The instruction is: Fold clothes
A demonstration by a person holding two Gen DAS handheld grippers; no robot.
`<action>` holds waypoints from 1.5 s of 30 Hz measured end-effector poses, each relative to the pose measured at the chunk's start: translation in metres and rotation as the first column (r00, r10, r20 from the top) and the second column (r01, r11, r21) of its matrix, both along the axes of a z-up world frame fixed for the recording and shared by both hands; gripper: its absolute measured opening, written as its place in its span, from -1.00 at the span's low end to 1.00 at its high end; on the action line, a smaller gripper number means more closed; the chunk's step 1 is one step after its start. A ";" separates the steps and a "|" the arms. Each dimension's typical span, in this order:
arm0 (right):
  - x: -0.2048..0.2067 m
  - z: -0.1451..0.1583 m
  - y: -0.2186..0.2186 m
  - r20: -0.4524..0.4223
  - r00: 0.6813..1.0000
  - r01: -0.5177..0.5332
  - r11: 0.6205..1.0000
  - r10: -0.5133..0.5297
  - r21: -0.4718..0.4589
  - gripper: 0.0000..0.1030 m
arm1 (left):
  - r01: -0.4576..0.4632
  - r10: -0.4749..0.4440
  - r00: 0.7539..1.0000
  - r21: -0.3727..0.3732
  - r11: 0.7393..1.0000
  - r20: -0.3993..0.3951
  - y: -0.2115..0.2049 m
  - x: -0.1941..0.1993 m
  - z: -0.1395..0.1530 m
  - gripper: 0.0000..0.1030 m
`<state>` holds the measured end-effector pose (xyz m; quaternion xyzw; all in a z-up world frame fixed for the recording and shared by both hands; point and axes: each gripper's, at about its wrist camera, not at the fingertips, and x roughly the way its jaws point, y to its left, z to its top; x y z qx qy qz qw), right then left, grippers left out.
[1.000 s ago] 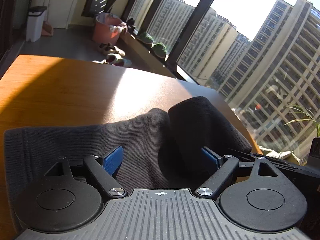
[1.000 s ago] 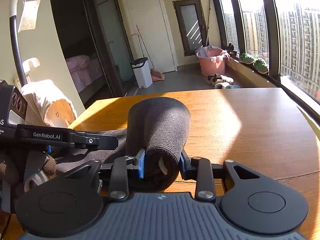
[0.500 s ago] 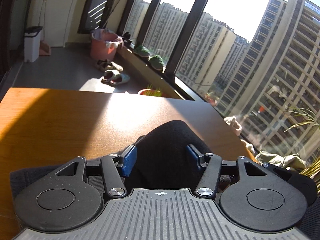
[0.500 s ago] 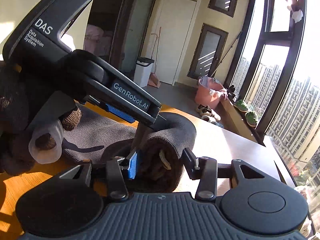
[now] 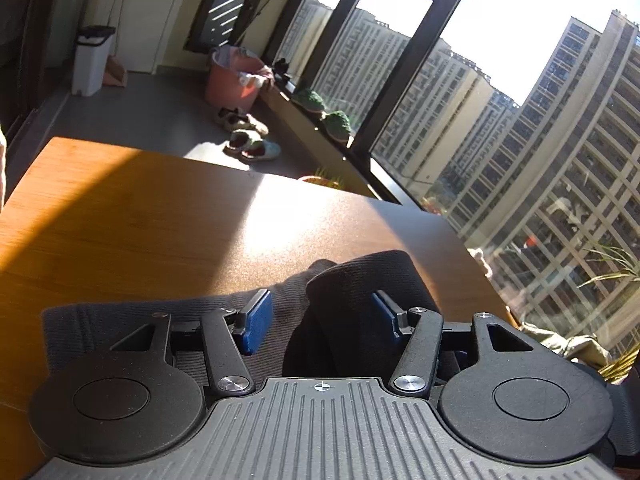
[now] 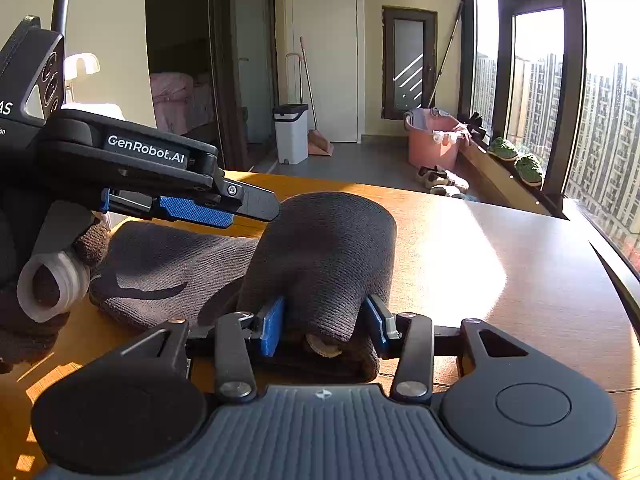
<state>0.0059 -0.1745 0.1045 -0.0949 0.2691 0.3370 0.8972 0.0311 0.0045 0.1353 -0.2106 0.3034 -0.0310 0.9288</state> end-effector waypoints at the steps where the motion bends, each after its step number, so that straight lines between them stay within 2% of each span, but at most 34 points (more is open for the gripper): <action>1: -0.002 0.002 -0.001 0.004 1.000 -0.001 1.000 0.001 0.005 -0.16 | 0.006 -0.006 1.000 0.009 1.000 0.002 -0.002 0.001 0.002 0.15; 3: -0.002 0.006 -0.007 -0.008 1.000 0.004 0.999 -0.004 0.048 -0.14 | 0.023 -0.022 1.000 0.049 0.999 -0.020 -0.010 0.008 -0.003 0.11; 5: 0.000 0.008 -0.017 -0.039 0.999 0.021 0.993 -0.016 0.114 -0.02 | 0.031 -0.027 0.998 0.083 0.996 -0.053 -0.015 0.014 -0.013 0.12; 6: 0.002 0.008 -0.023 -0.062 0.998 0.035 0.988 -0.026 0.153 0.05 | 0.029 -0.023 0.998 0.081 0.996 -0.062 -0.015 0.016 -0.019 0.16; 8: 0.009 0.003 -0.032 -0.104 0.992 0.085 0.975 -0.064 0.207 0.40 | 0.020 -0.017 0.998 0.040 0.999 -0.067 -0.009 0.015 -0.024 0.19; 10: 0.021 -0.005 -0.034 -0.166 0.982 0.128 0.961 -0.089 0.245 0.49 | 0.011 -0.012 0.997 -0.006 1.000 -0.071 -0.003 0.015 -0.028 0.19; 12: 0.034 -0.016 -0.035 -0.261 0.963 0.152 0.937 -0.069 0.314 0.48 | 0.011 -0.013 0.997 -0.016 1.000 -0.074 0.000 0.014 -0.028 0.19; 14: 0.040 -0.021 -0.036 -0.310 0.948 0.179 0.918 -0.065 0.354 0.06 | 0.013 -0.014 0.997 -0.020 1.000 -0.071 0.002 0.013 -0.027 0.20; 15: 0.041 -0.020 -0.036 -0.297 0.952 0.183 0.918 -0.076 0.351 -0.04 | 0.012 -0.013 0.997 -0.024 1.000 -0.070 0.003 0.012 -0.027 0.21; 17: 0.035 -0.012 -0.031 -0.225 0.971 0.147 0.943 -0.080 0.299 -0.19 | -0.001 -0.001 0.998 -0.033 0.999 -0.060 0.009 0.007 -0.022 0.22; 19: 0.019 -0.001 -0.015 -0.091 0.993 0.089 0.981 -0.074 0.172 -0.20 | -0.016 0.015 0.999 -0.035 0.999 -0.044 0.015 0.001 -0.015 0.22; 21: 0.002 0.002 0.009 0.049 0.998 0.039 0.999 -0.040 0.029 -0.20 | -0.036 0.036 0.999 -0.026 0.999 -0.017 0.020 -0.005 -0.003 0.22; 23: -0.021 0.002 0.037 0.195 0.981 0.006 0.992 0.018 -0.125 -0.20 | -0.040 0.040 0.999 -0.031 0.999 0.007 0.022 -0.009 0.007 0.29; 25: -0.039 -0.002 0.057 0.297 0.952 -0.006 0.975 0.073 -0.221 -0.18 | -0.031 0.032 0.999 -0.023 0.999 0.039 0.019 -0.013 0.017 0.42; 27: -0.053 -0.006 0.073 0.366 0.921 -0.022 0.957 0.133 -0.291 -0.17 | -0.027 0.026 0.999 0.017 1.000 0.048 0.011 -0.013 0.021 0.49; 29: -0.060 -0.008 0.080 0.381 0.907 -0.054 0.947 0.178 -0.316 -0.01 | -0.033 0.030 0.999 0.083 0.996 0.039 0.003 -0.012 0.020 0.44; 30: -0.060 -0.006 0.078 0.361 0.913 -0.080 0.953 0.188 -0.293 0.04 | -0.039 0.036 0.999 0.099 0.994 0.031 0.003 -0.011 0.017 0.46; 31: -0.057 -0.002 0.072 0.325 0.925 -0.117 0.963 0.194 -0.242 0.16 | -0.047 0.044 0.999 0.109 0.993 0.022 0.005 -0.011 0.013 0.46; 33: -0.051 0.005 0.061 0.254 0.946 -0.171 0.975 0.203 -0.141 0.24 | -0.061 0.061 0.998 0.128 0.990 0.005 0.010 -0.010 0.005 0.45; 36: -0.033 0.000 0.047 0.155 0.976 -0.149 0.988 0.153 -0.037 0.28 | -0.081 0.085 0.996 0.124 0.989 -0.027 0.021 -0.011 -0.006 0.46; 39: -0.015 -0.005 0.034 0.050 0.993 -0.114 0.991 0.111 0.065 0.28 | -0.090 0.095 0.995 0.114 0.989 -0.037 0.029 -0.013 -0.011 0.46; 42: 0.003 -0.010 0.021 -0.060 0.995 -0.067 0.985 0.077 0.161 0.26 | -0.087 0.091 0.995 0.104 0.991 -0.037 0.032 -0.015 -0.011 0.48; 45: 0.021 -0.014 0.007 -0.172 0.984 -0.009 0.968 0.054 0.250 0.26 | -0.084 0.088 0.995 0.099 0.992 -0.042 0.031 -0.016 -0.011 0.47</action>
